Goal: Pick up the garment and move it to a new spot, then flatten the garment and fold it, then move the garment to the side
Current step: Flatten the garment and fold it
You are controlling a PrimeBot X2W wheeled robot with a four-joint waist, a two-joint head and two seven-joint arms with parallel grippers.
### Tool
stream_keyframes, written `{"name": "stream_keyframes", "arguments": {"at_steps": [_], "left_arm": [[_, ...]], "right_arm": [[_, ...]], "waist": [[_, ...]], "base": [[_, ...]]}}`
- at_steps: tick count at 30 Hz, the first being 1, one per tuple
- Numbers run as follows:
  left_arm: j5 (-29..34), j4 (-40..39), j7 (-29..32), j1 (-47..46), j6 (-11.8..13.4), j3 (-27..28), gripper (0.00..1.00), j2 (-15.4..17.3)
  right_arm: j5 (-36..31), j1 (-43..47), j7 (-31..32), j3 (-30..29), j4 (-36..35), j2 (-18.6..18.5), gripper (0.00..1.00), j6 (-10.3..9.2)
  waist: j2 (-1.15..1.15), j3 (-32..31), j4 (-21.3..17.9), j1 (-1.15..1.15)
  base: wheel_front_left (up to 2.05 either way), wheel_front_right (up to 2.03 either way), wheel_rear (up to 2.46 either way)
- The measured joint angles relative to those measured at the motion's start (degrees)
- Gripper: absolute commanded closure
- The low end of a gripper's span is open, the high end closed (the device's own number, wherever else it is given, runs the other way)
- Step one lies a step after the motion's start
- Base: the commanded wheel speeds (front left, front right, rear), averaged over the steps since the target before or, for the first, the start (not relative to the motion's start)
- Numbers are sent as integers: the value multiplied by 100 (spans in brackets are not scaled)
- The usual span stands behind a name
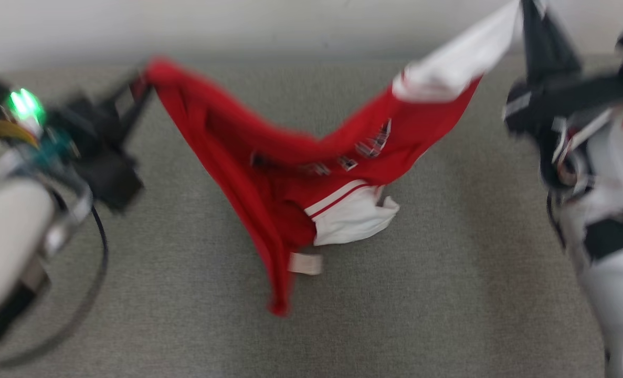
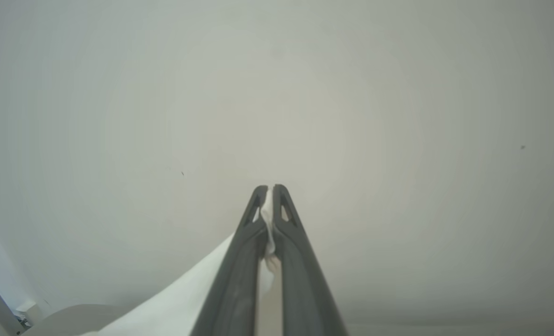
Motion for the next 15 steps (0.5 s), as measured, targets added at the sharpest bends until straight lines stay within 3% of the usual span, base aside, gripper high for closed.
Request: {"name": "stream_keyframes", "arguments": {"at_steps": [2,7,15], "left_arm": [[-180,52,142,-525,0,-143,100,113],[-793,572,636,-2933,1,-709,100,487],[-1106,1392,713,-5493,0,-1982,100,543]], "right_arm": [[31,-435,71,46,119,-14,100,0],[70,-2560,328,67,1012,-48,100,-1],[-294,-5009,134,-4,2391,-4,100,0]], "waist": [[1,114,-23,0],[1,730,-138,1],[2,1605,-340,2]], "base": [[0,0,0],[0,0,0],[0,0,0]]}}
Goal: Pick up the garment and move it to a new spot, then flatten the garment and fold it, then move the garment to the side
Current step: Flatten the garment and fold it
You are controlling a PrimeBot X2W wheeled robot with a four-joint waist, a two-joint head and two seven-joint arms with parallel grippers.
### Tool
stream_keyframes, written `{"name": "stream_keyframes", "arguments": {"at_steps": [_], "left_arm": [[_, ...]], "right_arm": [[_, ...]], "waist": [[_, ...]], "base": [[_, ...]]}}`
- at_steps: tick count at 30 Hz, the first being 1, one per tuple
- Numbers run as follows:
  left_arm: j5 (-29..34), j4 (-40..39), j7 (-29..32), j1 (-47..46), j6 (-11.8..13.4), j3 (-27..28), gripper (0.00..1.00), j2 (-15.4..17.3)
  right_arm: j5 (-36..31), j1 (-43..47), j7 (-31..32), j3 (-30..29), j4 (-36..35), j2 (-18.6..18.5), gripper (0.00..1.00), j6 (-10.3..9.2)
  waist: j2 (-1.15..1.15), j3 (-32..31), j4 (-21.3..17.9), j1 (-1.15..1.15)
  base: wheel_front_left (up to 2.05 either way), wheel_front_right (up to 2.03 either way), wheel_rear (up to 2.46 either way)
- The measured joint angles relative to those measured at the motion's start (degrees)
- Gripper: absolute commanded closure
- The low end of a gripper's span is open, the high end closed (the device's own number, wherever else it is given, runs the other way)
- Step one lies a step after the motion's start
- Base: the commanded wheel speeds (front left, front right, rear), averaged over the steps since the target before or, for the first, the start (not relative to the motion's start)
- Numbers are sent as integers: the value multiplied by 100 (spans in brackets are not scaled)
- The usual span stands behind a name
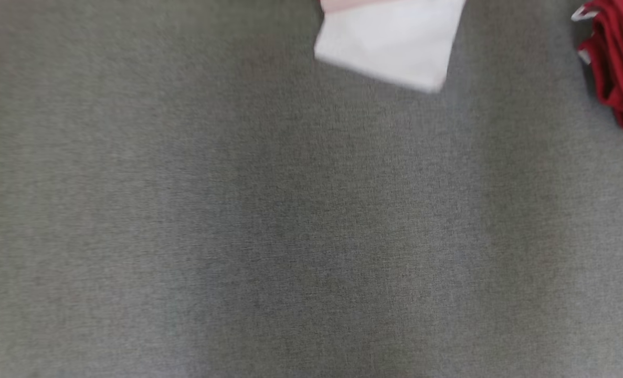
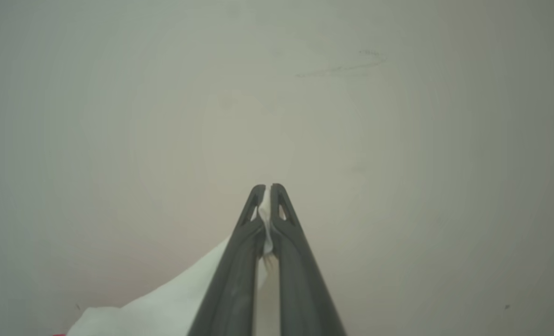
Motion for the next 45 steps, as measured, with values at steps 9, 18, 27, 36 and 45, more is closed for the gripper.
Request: {"name": "stream_keyframes", "arguments": {"at_steps": [9,18,27,36,45], "left_arm": [[-530,843,-377,-1230,-1,-1044,100,-294],[-1036,1356,-994,-1423,0,-1406,100,-490],[-1592,1432,-1818,291,53,-1325,100,-587],[-1250,-576,-1857,3605,977,5,100,-422],[-612,-1596,-1857,6602,1505,465,100,-498]], "right_arm": [[-485,-1398,-281,231,968,108,100,0],[-515,-1794,-548,635,1330,159,100,0],[443,84,-843,1470,274,-261,100,0],[1681,4015,-875,547,-1820,-1185,100,0],[1493,8027,-883,-595,-3087,-527,100,-1]], "waist": [[0,459,-98,-1],[0,554,-3,-3],[-1,82,27,-4],[-3,-783,58,-6],[-3,-1463,203,-5]], "base": [[0,0,0],[0,0,0],[0,0,0],[0,0,0],[0,0,0]]}}
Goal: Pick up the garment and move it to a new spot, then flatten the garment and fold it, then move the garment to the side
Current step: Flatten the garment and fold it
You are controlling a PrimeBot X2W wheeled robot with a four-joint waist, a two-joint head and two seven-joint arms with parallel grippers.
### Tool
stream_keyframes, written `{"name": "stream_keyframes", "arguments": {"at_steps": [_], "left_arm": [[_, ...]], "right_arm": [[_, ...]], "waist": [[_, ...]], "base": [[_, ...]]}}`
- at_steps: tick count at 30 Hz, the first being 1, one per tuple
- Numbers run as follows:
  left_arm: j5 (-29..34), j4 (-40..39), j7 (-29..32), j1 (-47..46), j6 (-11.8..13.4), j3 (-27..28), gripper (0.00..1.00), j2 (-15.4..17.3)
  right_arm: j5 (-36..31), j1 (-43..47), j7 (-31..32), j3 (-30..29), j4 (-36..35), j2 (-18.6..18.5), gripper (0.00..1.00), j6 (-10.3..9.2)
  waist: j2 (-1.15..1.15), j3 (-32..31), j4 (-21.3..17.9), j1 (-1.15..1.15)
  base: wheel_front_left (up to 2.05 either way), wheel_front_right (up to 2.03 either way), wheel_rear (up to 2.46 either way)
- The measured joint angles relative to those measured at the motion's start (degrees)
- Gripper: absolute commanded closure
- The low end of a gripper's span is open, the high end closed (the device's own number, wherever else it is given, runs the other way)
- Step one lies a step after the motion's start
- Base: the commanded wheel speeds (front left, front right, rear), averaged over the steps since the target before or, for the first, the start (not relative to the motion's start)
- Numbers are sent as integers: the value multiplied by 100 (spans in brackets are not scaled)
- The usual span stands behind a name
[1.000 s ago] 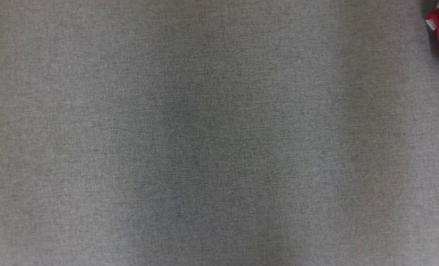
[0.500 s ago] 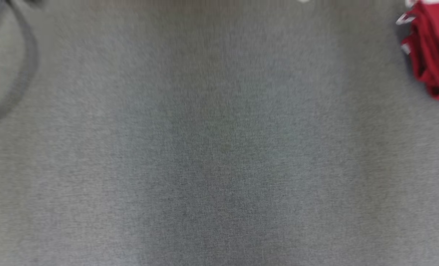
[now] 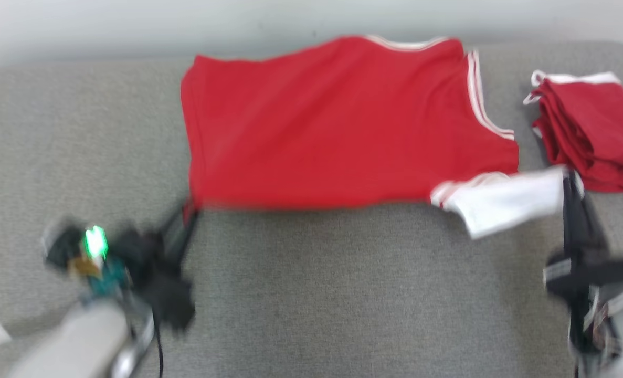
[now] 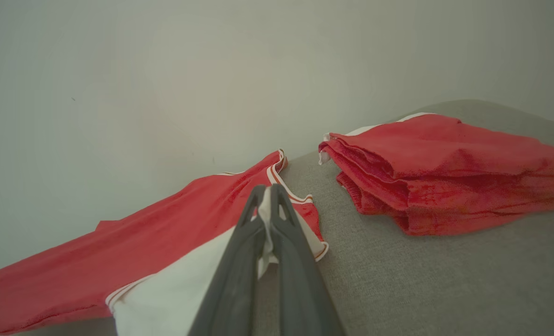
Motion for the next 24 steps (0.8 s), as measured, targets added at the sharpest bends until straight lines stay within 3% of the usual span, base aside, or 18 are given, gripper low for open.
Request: {"name": "stream_keyframes", "arguments": {"at_steps": [4,11,17,24], "left_arm": [[190,129,0,961,-31,52,100,-79],[460,645,1,2263,-196,355,100,-294],[719,758,0,2838,-296,950,100,-366],[1042,872,0,3171,-348,1304,100,-401]], "right_arm": [[-253,1059,-4,-234,-176,308,100,0],[-379,2279,155,-207,-380,537,100,0],[-337,3225,544,-339,-911,519,100,0],[-240,3620,949,-158,-1467,673,100,0]], "waist": [[0,-235,48,0],[0,-665,77,1],[0,-964,112,0],[1,-961,43,2]], "base": [[0,0,0],[0,0,0],[0,0,0],[0,0,0]]}}
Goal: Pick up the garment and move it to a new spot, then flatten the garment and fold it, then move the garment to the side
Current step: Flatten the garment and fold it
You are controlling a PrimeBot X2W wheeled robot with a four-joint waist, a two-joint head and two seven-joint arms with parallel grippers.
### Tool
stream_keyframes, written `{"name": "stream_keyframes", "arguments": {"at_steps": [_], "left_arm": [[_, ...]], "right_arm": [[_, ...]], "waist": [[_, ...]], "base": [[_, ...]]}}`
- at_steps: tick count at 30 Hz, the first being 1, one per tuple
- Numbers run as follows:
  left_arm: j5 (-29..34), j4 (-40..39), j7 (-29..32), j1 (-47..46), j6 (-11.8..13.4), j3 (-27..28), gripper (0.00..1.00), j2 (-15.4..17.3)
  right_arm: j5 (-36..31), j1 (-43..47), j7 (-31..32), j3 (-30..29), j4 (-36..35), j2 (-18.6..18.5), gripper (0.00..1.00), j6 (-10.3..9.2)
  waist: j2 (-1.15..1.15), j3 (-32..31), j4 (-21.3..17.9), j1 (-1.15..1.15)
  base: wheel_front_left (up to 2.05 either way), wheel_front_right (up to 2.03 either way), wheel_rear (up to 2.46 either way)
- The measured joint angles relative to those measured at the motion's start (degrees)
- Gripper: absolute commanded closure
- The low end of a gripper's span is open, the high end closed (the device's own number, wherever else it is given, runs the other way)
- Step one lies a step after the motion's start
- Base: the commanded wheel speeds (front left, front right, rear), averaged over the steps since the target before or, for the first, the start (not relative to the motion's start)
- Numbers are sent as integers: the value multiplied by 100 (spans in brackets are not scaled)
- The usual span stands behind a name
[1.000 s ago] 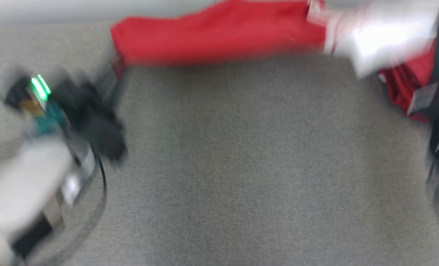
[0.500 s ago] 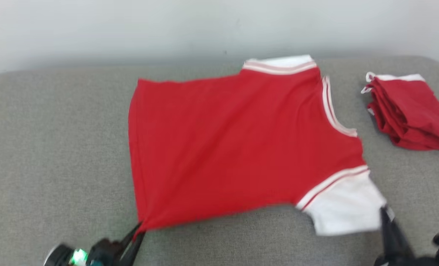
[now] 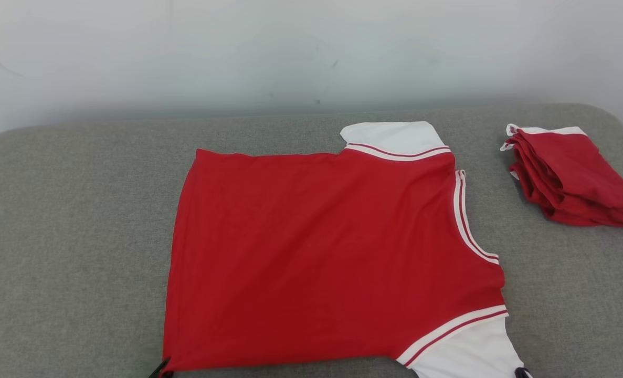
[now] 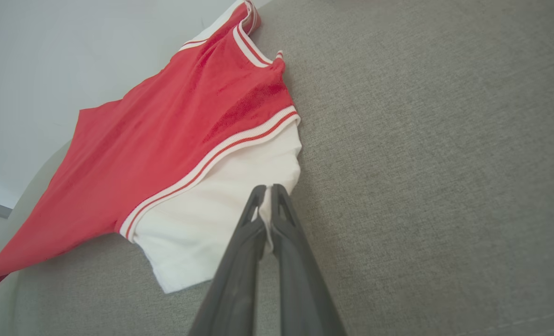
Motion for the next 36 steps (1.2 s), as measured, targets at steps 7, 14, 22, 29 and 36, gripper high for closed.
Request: {"name": "stream_keyframes", "arguments": {"at_steps": [7,14,22,29,36], "left_arm": [[155,-30,0,85,-8,144,100,-63],[428,-55,62,-424,-365,94,100,216],[582,156,498,-1742,-949,-60,100,352],[442,820,597,-2730,-1115,-296,100,88],[119,1471,497,-3322,-1152,-782,100,14]], "right_arm": [[19,-51,54,22,-407,30,100,0],[-133,-1015,370,-269,-659,-443,100,0],[-272,-2781,865,42,133,-621,100,0],[-266,-3892,827,560,1380,-626,100,0],[-263,-4785,446,1276,2526,-584,100,0]], "waist": [[1,80,-22,0],[1,273,-36,0],[1,608,1,1],[1,893,13,1],[1,1120,-165,1]], "base": [[0,0,0],[0,0,0],[0,0,0],[0,0,0],[0,0,0]]}}
